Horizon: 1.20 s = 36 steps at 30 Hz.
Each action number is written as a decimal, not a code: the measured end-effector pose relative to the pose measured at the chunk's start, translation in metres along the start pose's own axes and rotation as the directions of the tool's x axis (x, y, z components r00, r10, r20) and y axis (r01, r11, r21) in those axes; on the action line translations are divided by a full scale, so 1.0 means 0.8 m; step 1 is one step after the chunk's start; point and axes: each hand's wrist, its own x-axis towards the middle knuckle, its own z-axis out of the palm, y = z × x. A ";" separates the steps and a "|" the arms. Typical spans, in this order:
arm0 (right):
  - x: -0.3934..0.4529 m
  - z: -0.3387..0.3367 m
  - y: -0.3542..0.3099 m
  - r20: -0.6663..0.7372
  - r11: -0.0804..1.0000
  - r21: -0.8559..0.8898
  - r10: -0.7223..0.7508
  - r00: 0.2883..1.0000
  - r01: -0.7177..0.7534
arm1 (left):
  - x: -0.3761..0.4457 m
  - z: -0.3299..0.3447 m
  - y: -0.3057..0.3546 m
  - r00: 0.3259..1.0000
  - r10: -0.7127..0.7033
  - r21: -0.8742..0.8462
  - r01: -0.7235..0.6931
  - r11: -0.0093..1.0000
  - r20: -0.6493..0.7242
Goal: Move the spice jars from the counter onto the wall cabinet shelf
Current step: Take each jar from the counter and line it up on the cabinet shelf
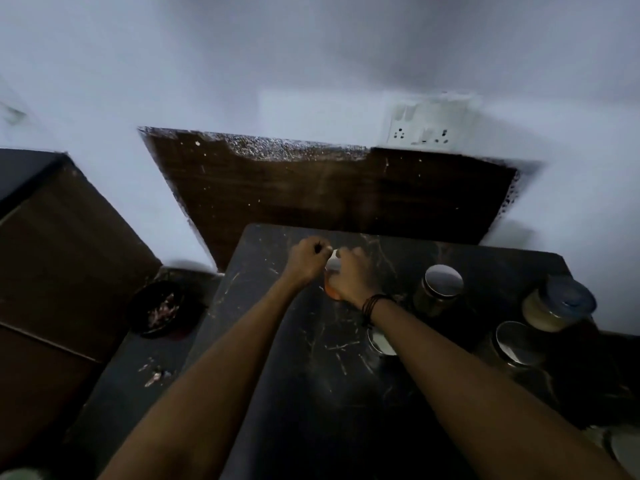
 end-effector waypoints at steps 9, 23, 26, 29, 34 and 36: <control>0.016 0.040 0.035 0.020 0.993 -0.024 0.119 0.993 -0.119 | 0.032 0.061 -0.054 0.986 -0.145 -0.091 0.152 0.984 0.080; 0.031 0.064 0.050 -0.116 0.992 0.055 0.121 0.986 -0.116 | 0.049 0.079 -0.052 0.978 -0.185 -0.297 0.205 0.933 0.096; 0.035 0.056 0.051 -0.118 0.992 0.052 0.122 0.986 -0.116 | 0.041 0.078 -0.049 0.983 -0.173 -0.340 0.183 0.922 0.059; 0.041 0.041 0.053 -0.119 0.996 0.063 0.073 0.990 -0.066 | 0.036 0.073 -0.048 0.982 -0.186 -0.373 0.184 0.909 0.030; 0.038 0.018 0.056 -0.224 0.985 0.144 -0.062 0.973 0.096 | 0.035 0.059 -0.044 0.978 -0.203 -0.391 0.164 0.906 -0.058; 0.036 0.007 0.055 -0.261 0.943 0.289 -0.088 0.961 0.165 | 0.033 0.050 -0.037 0.978 -0.186 -0.419 0.131 0.898 -0.093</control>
